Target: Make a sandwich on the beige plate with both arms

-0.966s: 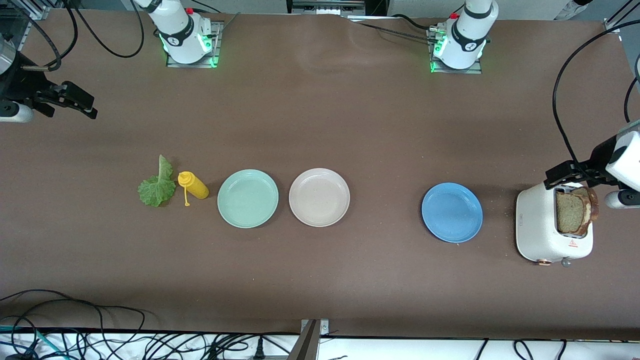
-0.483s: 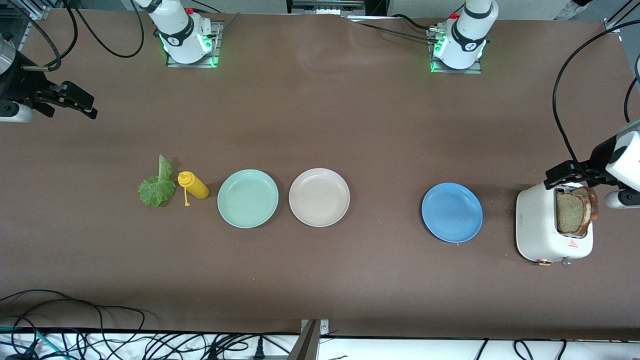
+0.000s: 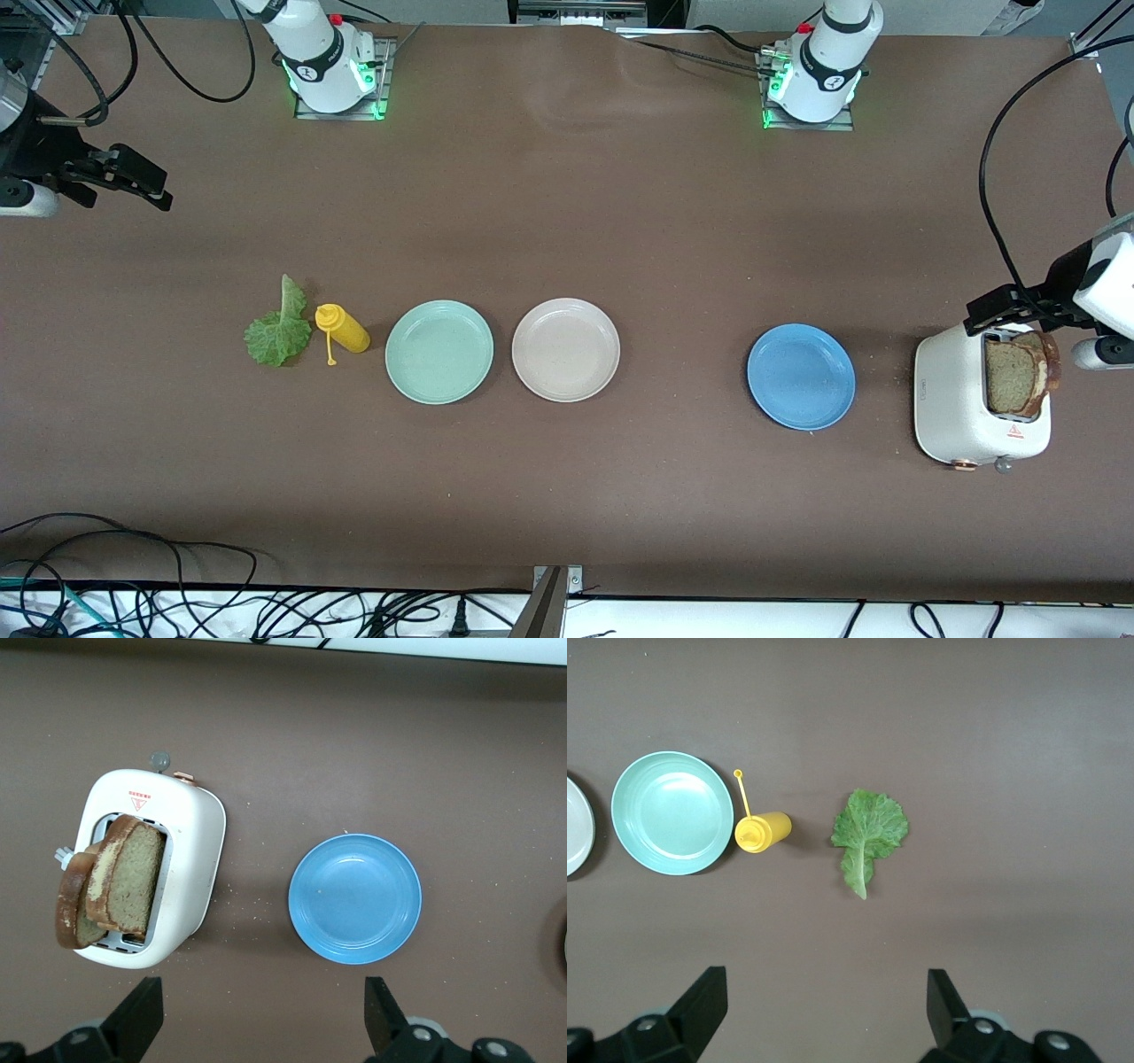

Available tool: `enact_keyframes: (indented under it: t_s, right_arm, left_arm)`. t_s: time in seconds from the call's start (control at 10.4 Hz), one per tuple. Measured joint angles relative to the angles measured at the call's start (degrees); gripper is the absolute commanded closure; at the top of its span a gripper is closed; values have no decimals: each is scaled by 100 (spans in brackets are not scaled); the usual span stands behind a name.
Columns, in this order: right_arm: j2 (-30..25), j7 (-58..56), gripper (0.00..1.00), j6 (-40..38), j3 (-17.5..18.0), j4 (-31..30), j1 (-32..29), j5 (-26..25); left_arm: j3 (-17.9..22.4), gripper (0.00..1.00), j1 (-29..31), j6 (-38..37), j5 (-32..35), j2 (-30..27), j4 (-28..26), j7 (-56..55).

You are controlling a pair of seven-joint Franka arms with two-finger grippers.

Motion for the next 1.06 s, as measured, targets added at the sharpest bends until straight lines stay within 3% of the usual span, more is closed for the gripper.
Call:
enact_keyframes:
  t_s: [0.29, 0.68, 1.06]
  right_arm:
    - [0, 0, 0, 0, 9, 0, 0, 0]
    - [1, 0, 0, 5, 75, 5, 2, 0]
    - [1, 0, 0, 4, 80, 6, 3, 0]
  left_arm:
    - [47, 0, 16, 4, 79, 35, 0, 0]
    - [76, 0, 38, 426, 1143, 524, -3, 155]
    - [92, 0, 601, 592, 1026, 854, 0, 1261]
